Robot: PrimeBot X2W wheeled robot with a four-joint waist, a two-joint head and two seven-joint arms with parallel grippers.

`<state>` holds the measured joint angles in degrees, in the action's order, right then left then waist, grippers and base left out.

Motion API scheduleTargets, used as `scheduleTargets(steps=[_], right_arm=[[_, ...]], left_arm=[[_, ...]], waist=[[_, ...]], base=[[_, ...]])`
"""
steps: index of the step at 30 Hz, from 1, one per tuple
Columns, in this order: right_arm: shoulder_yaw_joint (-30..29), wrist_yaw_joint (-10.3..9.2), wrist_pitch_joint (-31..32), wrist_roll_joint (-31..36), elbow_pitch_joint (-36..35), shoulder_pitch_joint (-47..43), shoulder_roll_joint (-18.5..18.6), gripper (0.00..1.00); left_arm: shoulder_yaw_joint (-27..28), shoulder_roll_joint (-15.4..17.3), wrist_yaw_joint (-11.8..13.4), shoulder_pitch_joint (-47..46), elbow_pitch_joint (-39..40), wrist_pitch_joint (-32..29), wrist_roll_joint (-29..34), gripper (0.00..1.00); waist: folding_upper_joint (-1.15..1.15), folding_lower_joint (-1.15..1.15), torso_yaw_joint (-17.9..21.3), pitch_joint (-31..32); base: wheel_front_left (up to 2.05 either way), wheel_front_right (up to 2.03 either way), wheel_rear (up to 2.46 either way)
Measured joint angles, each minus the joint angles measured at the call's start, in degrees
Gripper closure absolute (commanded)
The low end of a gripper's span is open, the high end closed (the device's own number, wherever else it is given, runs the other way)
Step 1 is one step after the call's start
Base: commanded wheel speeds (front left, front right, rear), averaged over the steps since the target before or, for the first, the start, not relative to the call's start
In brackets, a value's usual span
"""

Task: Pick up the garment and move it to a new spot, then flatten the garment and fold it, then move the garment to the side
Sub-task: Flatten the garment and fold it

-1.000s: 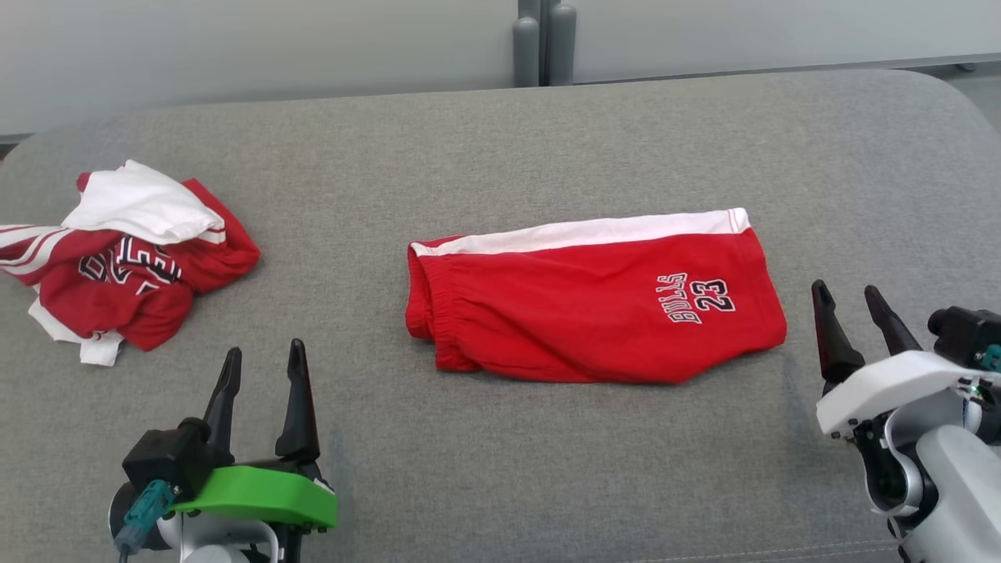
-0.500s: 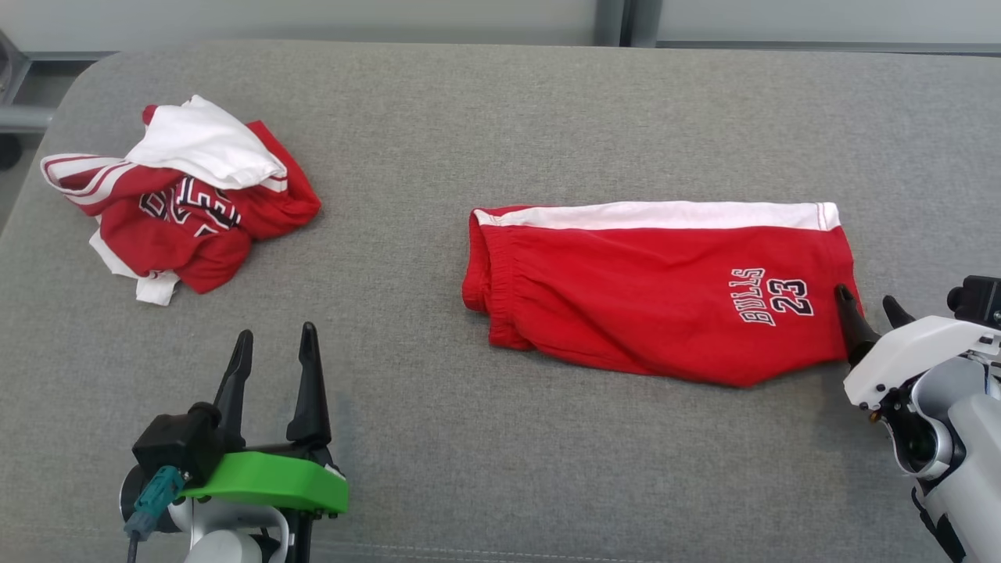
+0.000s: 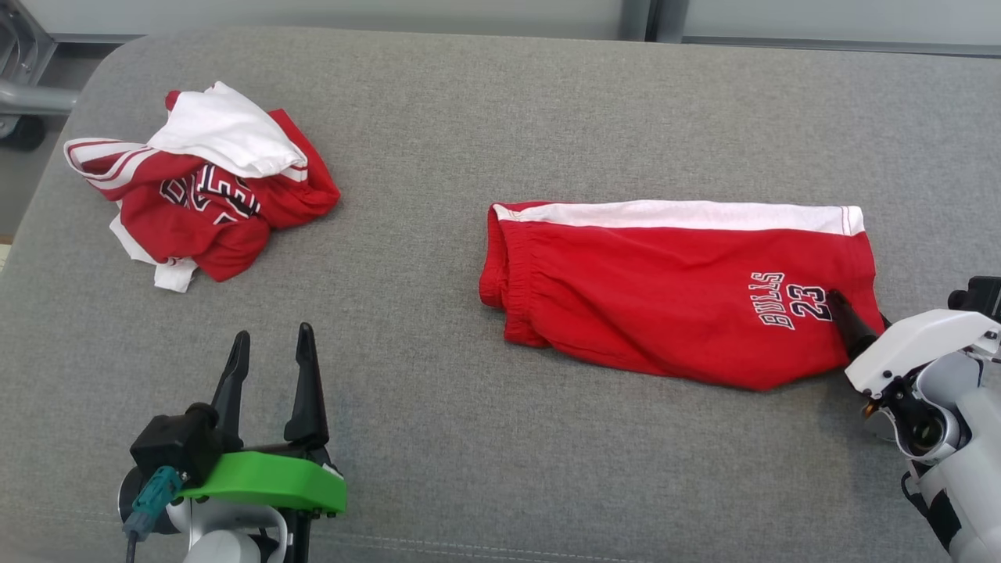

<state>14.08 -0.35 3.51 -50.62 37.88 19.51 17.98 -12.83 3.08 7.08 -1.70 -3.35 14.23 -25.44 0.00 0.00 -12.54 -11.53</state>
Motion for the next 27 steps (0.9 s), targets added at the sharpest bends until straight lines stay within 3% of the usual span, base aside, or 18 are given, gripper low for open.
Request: scheduleTargets(steps=[2,3,8,14,27], right_arm=[[-0.29,0.79,0.65,-0.85,0.86,0.46,-0.02,0.24],[-0.25,1.40,1.51,-1.37,1.78,1.18,-0.01,0.45],[1.52,3.91,3.74,-1.27,3.52,2.91,0.05,0.66],[2.21,4.86,4.61,-1.19,5.41,4.44,0.10,1.00],[1.57,6.30,4.06,-1.00,7.71,7.25,3.36,1.00]], left_arm=[[-0.02,-0.01,0.00,0.00,-0.03,0.00,0.03,0.00],[-0.01,-0.01,0.00,0.00,-0.12,0.00,0.14,0.00],[-0.09,-0.03,0.00,0.00,-0.35,0.00,0.54,0.00],[-0.10,-0.05,0.00,0.00,-0.52,0.00,1.08,0.00],[1.55,-0.18,0.01,0.01,-0.54,0.00,1.09,0.00]], waist=[[0.00,0.00,-0.07,0.04],[0.00,0.00,-0.13,0.08],[0.00,0.00,-0.30,0.17],[0.00,0.00,-0.37,0.24],[0.00,0.00,1.18,0.44]], base=[[0.00,0.00,0.00],[0.00,0.00,0.00],[0.00,0.00,0.00],[0.00,0.00,0.00],[0.00,0.00,0.00]])
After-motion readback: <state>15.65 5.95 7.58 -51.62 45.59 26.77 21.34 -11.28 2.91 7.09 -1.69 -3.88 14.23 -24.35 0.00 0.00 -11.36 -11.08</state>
